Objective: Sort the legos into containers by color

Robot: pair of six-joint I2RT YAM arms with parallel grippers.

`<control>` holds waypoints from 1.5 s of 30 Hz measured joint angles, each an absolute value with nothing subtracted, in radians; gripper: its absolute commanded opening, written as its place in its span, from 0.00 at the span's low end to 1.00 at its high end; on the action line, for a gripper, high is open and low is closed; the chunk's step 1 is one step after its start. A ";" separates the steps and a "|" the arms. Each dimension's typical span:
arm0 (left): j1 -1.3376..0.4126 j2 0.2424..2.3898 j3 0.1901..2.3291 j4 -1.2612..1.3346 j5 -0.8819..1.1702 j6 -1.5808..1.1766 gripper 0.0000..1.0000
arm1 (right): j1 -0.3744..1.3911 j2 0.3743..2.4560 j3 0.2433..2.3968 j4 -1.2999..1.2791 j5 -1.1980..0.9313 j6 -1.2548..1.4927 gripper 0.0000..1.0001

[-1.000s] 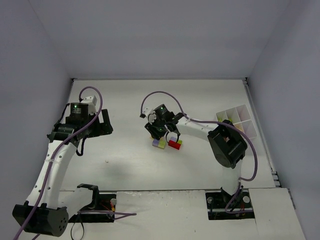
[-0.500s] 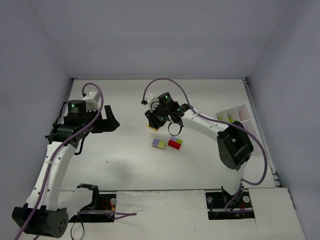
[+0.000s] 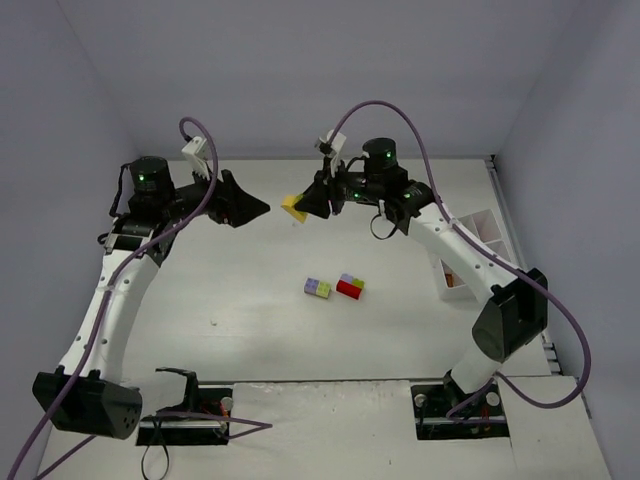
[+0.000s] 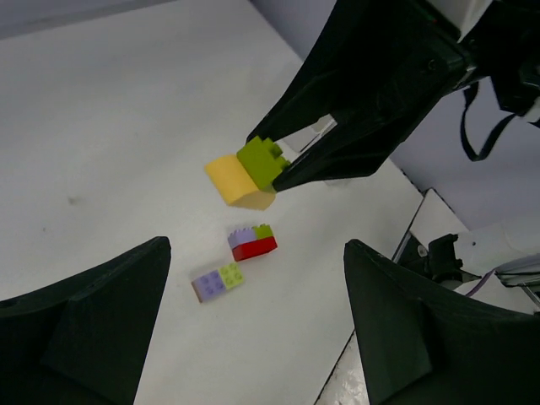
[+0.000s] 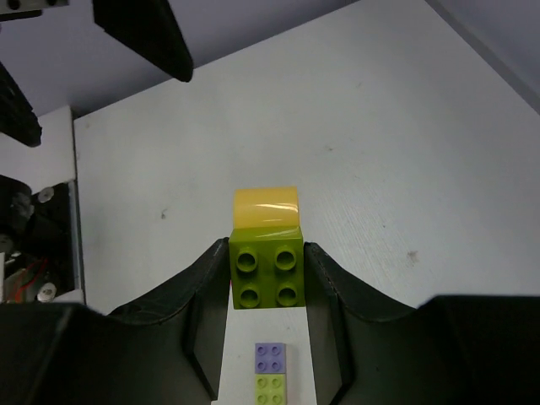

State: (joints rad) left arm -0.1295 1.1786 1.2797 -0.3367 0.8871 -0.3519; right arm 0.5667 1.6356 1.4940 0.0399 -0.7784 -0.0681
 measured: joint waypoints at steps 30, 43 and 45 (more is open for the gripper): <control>-0.239 1.248 1.250 0.030 1.161 -0.454 0.71 | 0.525 1.496 1.445 0.160 -1.056 0.073 0.00; -0.260 1.242 1.266 -0.055 1.220 -0.279 0.60 | 0.524 1.496 1.445 0.285 -1.123 0.193 0.00; -0.260 1.242 1.273 -0.065 1.224 -0.266 0.59 | 0.524 1.496 1.445 0.290 -1.128 0.200 0.00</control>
State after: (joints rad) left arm -0.2596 1.2415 1.2728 -0.0654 1.2240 -0.2661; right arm 0.5240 1.4963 1.4448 0.2897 -1.1278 0.2001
